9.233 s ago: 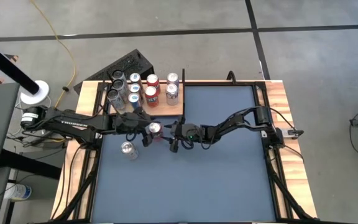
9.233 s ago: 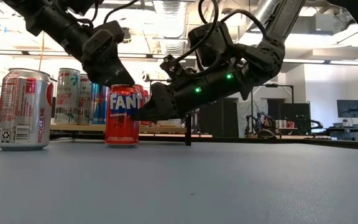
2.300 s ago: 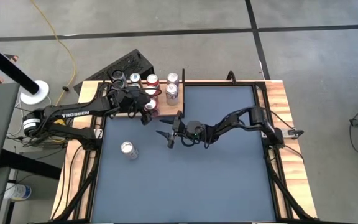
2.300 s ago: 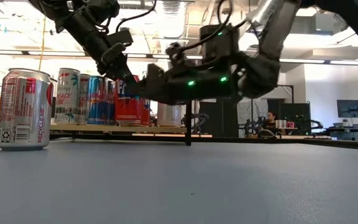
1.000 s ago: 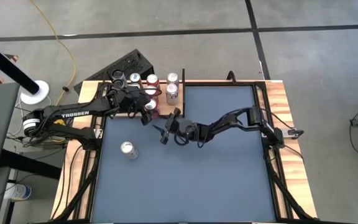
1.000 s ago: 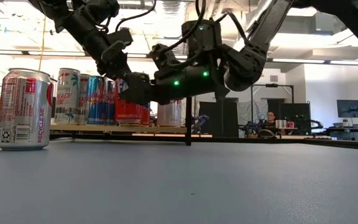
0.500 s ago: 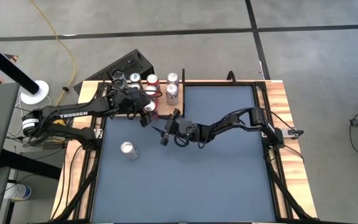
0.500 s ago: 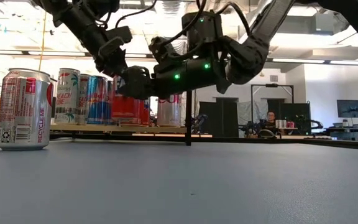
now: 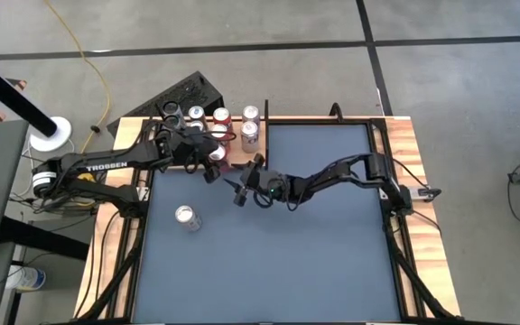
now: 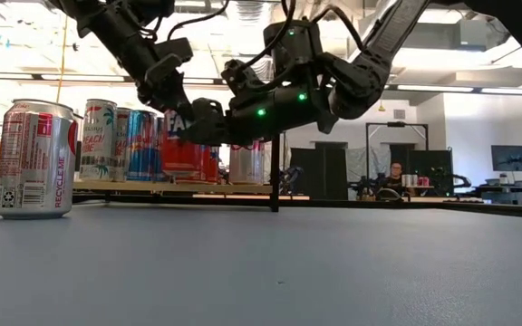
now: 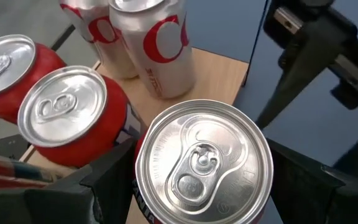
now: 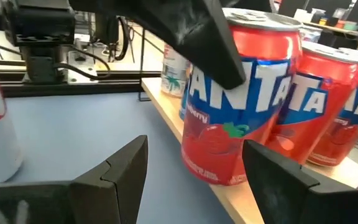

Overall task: Place canned beverage on shelf
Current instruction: Put the red soda can on the shelf aligned with the other orange soda can

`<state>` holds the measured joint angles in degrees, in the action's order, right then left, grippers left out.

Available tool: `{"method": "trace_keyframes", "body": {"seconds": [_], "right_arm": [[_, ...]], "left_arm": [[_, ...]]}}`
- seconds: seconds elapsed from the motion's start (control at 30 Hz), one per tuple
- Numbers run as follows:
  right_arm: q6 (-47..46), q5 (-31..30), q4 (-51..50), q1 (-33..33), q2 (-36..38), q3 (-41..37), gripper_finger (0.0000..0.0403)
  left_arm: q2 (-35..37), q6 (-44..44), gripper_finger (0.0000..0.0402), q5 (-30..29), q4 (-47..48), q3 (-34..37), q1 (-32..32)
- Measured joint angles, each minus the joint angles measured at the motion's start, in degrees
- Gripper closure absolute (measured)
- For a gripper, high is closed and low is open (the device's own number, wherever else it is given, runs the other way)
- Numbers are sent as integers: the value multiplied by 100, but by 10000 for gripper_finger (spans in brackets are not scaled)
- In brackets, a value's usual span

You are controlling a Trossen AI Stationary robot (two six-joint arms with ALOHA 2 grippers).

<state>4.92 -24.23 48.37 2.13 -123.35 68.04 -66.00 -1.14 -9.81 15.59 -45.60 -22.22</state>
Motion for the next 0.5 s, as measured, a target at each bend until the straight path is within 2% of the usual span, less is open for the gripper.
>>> {"method": "trace_keyframes", "body": {"seconds": [0.23,0.5], "right_arm": [[-199,-94,-31,59,-2,1,143],[-253,-248,41,152,-66,3,143]], "left_arm": [[-434,16,115,-178,-225,-21,1],[-442,107,115,-202,-292,-15,1]]}}
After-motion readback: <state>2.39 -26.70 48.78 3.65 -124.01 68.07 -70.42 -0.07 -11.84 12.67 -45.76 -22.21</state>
